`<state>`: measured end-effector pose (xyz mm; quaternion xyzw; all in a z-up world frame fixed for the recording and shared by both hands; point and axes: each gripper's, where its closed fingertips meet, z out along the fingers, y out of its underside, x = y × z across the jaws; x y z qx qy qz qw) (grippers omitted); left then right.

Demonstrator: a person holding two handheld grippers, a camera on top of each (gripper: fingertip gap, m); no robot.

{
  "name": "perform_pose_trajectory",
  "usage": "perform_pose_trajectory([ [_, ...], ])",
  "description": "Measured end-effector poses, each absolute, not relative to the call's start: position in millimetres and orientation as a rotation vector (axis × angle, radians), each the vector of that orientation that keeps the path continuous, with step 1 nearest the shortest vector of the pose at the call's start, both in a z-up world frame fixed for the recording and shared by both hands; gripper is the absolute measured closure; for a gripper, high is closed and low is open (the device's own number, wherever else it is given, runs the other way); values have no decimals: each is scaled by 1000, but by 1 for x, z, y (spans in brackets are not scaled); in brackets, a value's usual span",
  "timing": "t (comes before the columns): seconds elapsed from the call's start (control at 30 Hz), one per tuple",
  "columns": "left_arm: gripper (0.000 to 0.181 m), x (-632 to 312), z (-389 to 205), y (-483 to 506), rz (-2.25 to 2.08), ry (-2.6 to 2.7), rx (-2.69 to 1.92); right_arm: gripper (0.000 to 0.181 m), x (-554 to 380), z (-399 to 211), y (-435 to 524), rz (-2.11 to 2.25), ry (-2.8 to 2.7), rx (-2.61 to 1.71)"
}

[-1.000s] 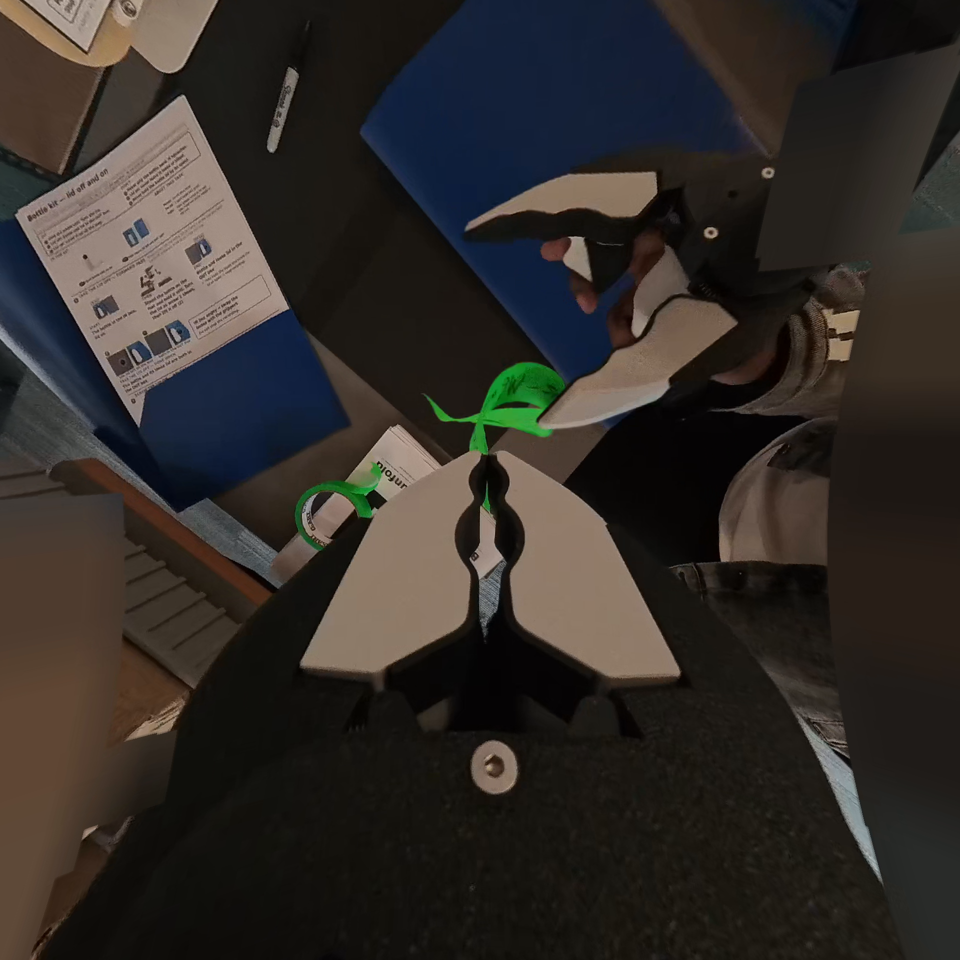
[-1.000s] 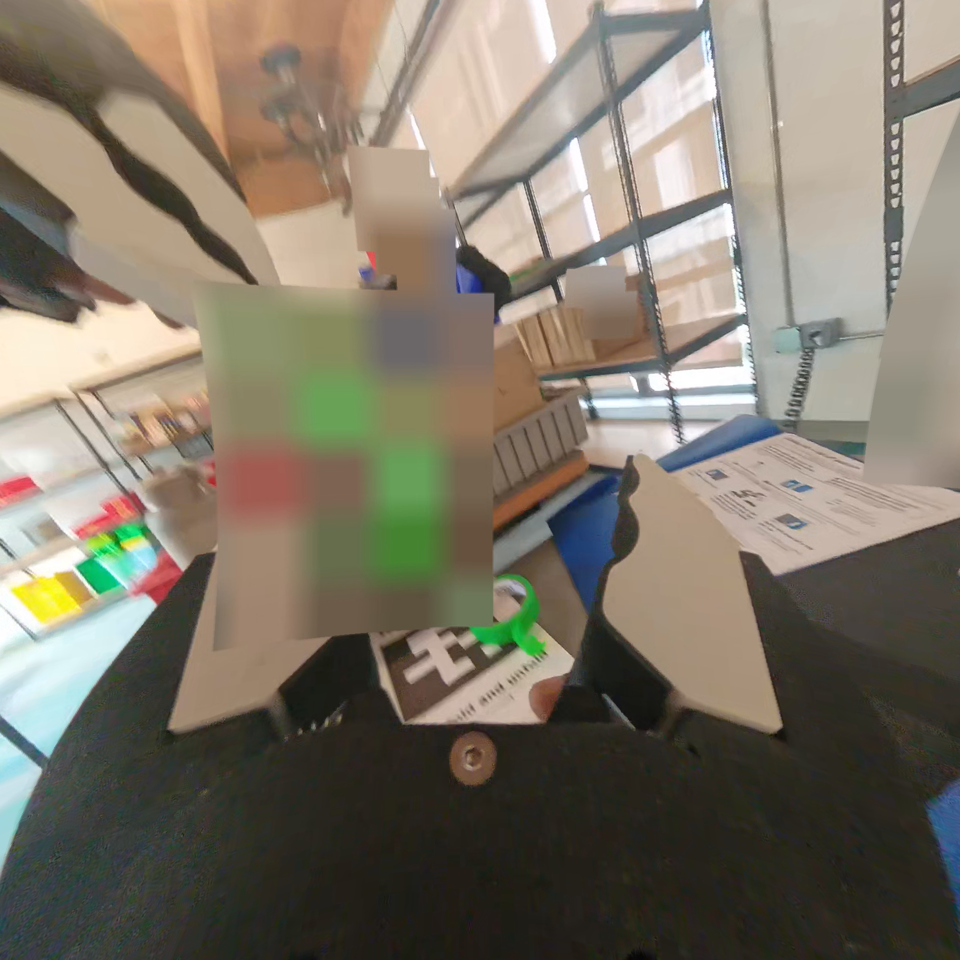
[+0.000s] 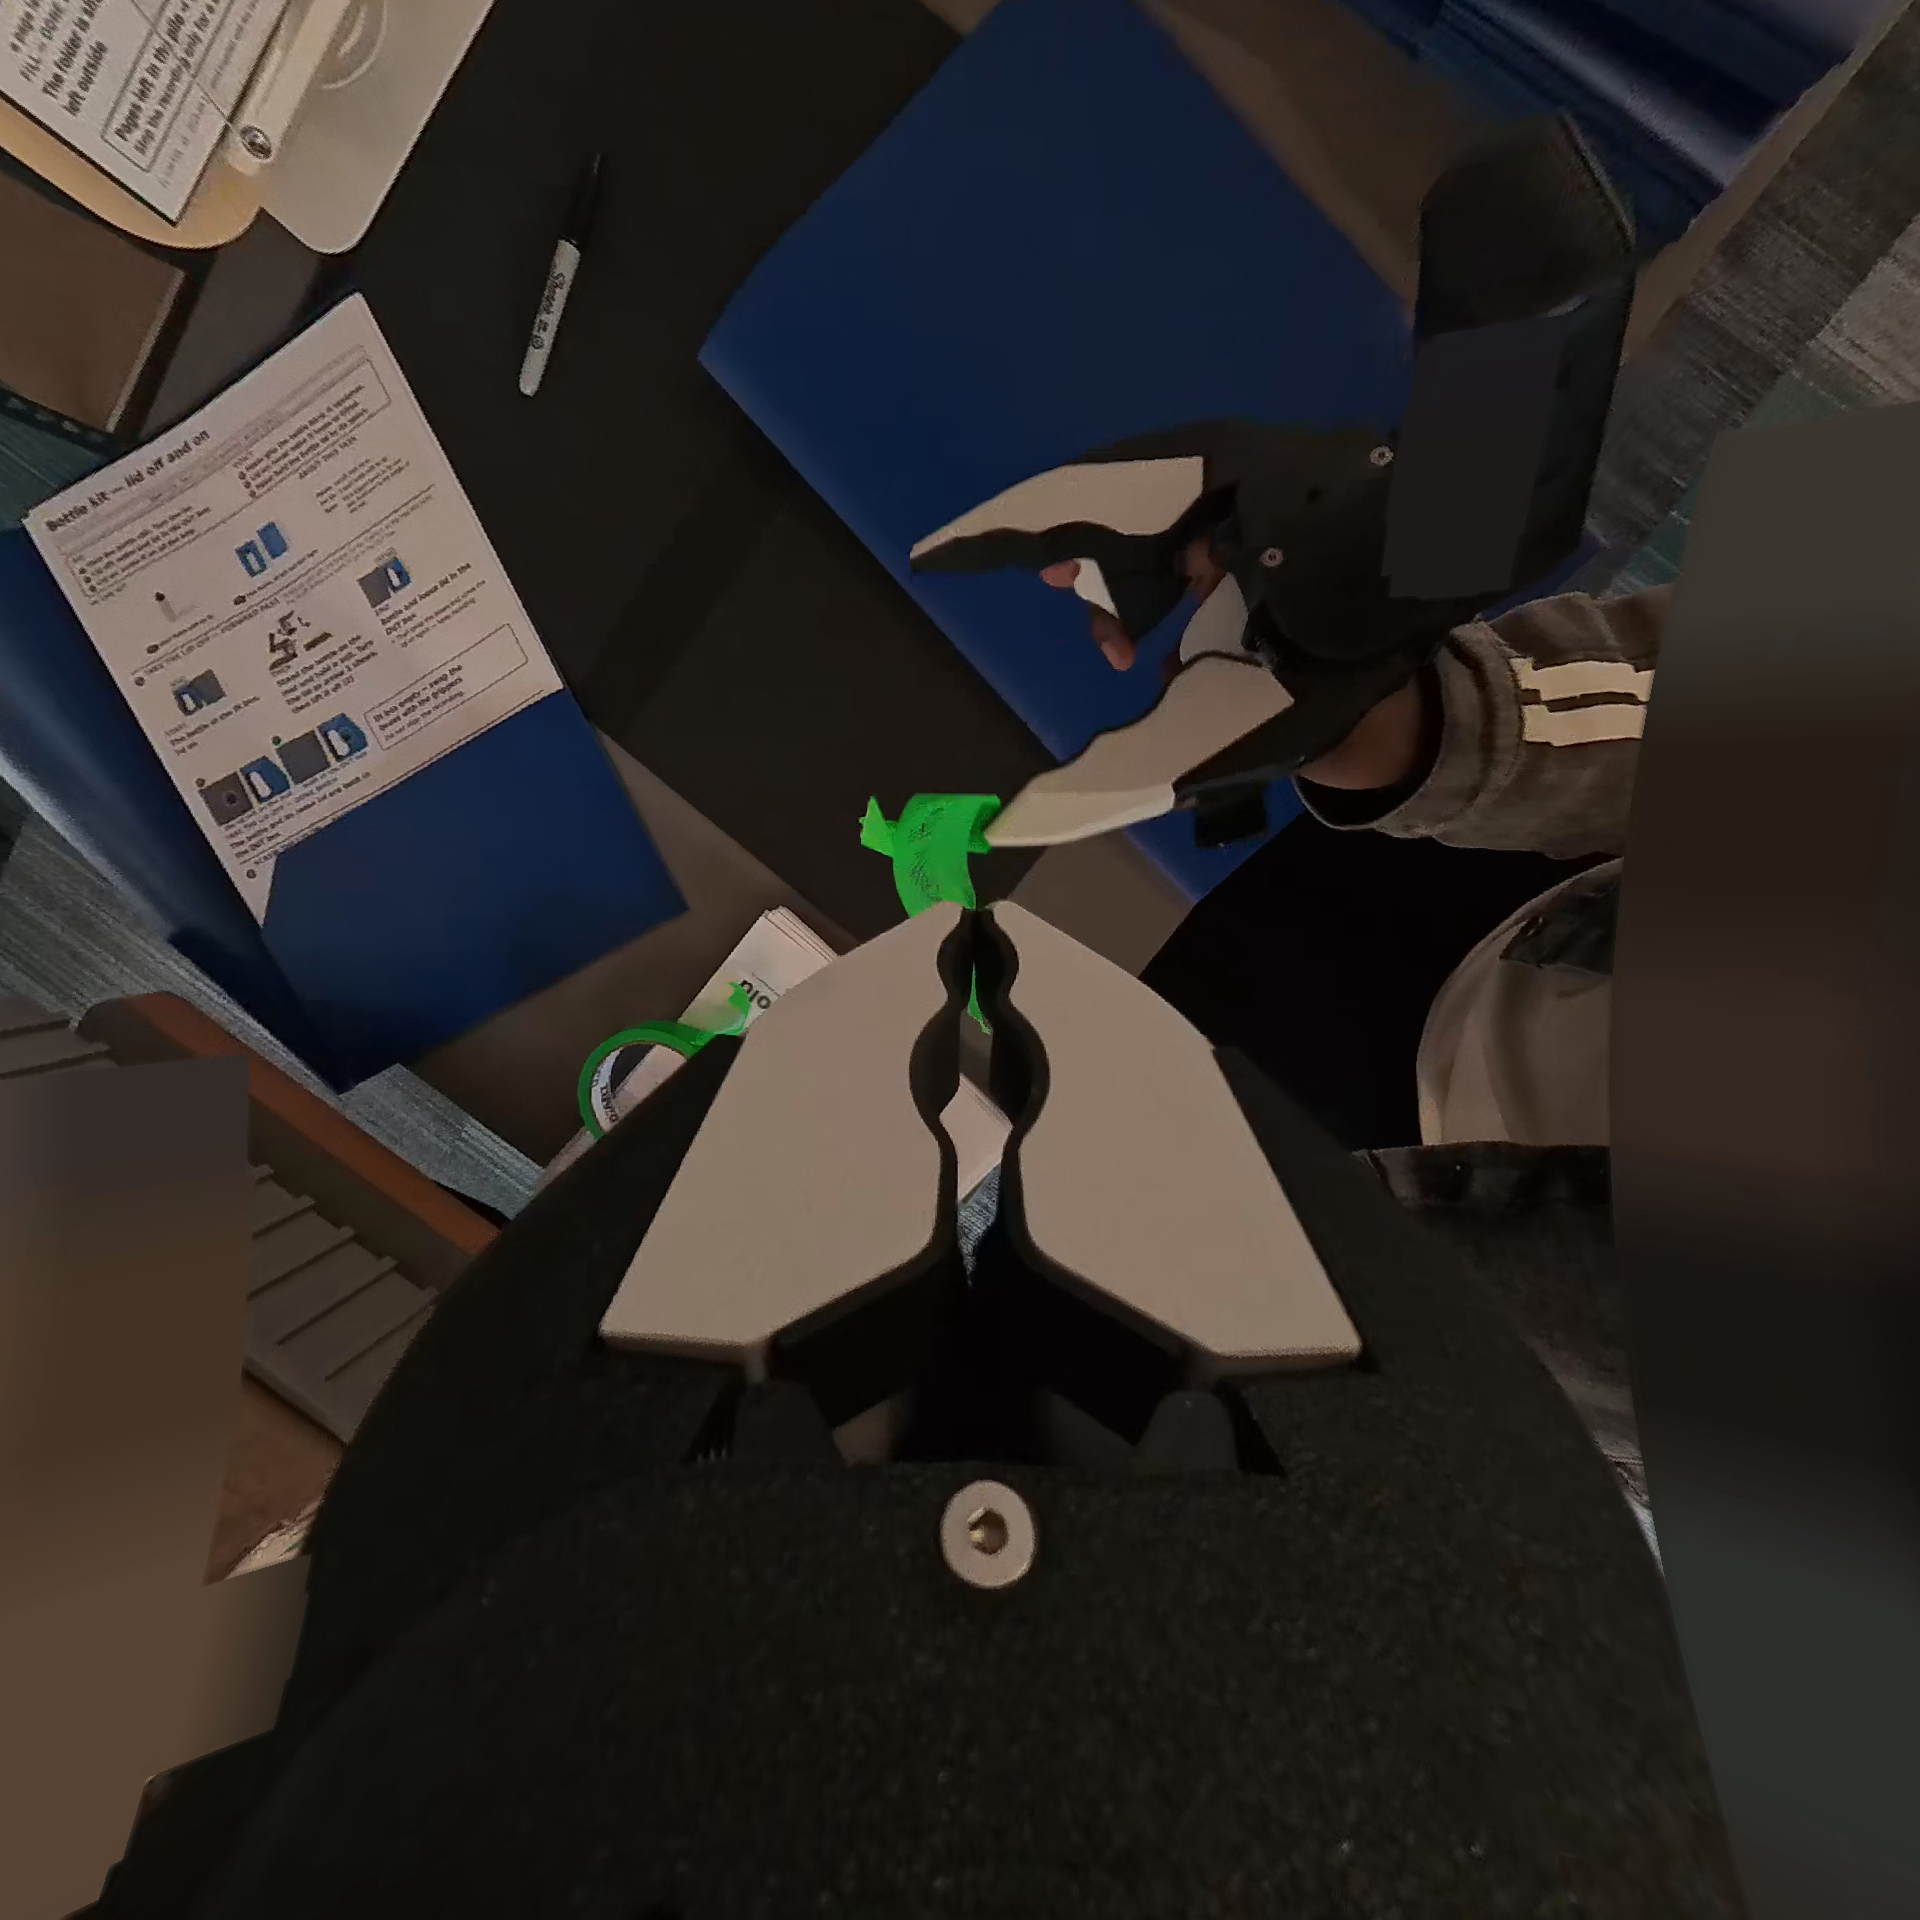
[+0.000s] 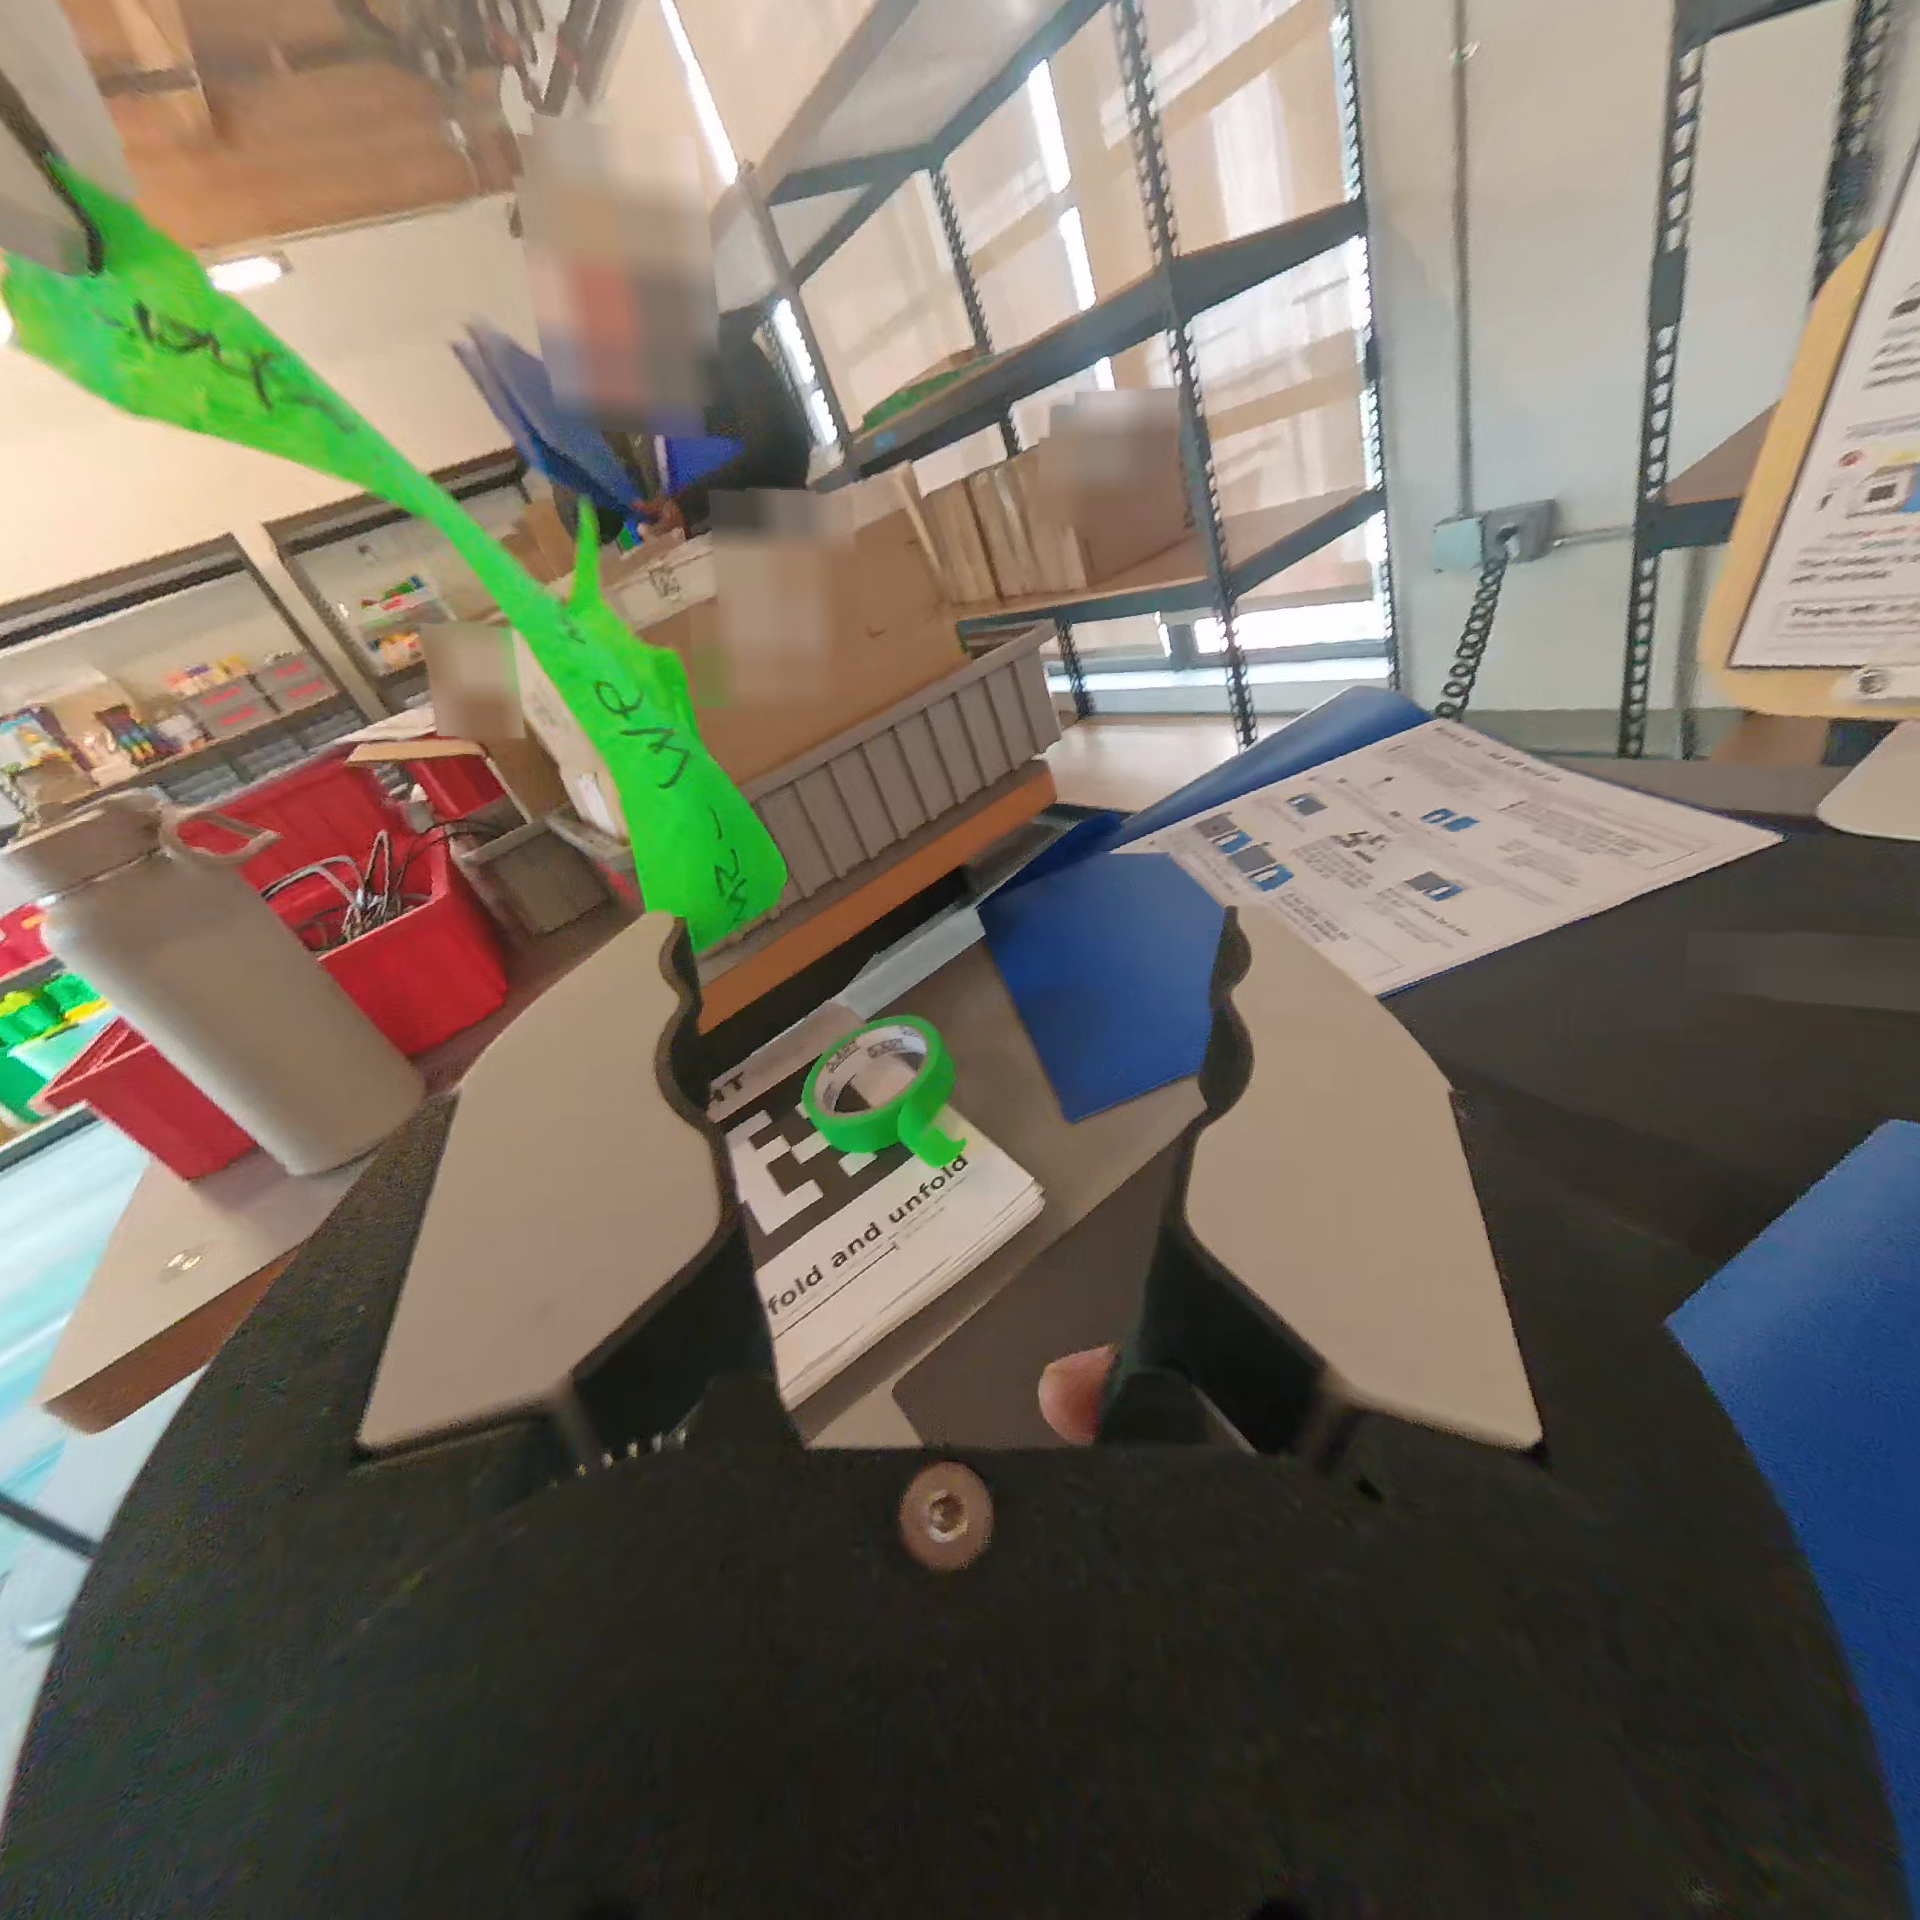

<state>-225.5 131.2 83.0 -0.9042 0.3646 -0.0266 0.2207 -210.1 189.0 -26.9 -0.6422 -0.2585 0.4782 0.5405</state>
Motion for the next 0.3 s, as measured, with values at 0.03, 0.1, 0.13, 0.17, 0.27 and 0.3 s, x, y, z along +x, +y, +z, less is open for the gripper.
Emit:
perform_pose_trajectory([
  [0.03,181,-225,82,130,-88,1006,-2501,90,-207,-26,192,1129,-602,-1517],
  [0.1,181,-226,81,127,-105,1006,-2509,96,-201,-27,198,1089,-598,-1506],
  [0.13,180,-226,81,127,-111,1007,-2505,98,-198,-27,201,1064,-589,-1498],
  [0.17,180,-225,80,125,-131,1006,-2506,100,-196,-25,202,1053,-583,-1482],
  [0.27,180,-225,77,124,-144,1005,-2508,101,-195,-17,193,1133,-580,-1435],
  [0.3,180,-224,76,123,-153,1009,-2508,101,-195,-13,190,1143,-578,-1418],
])
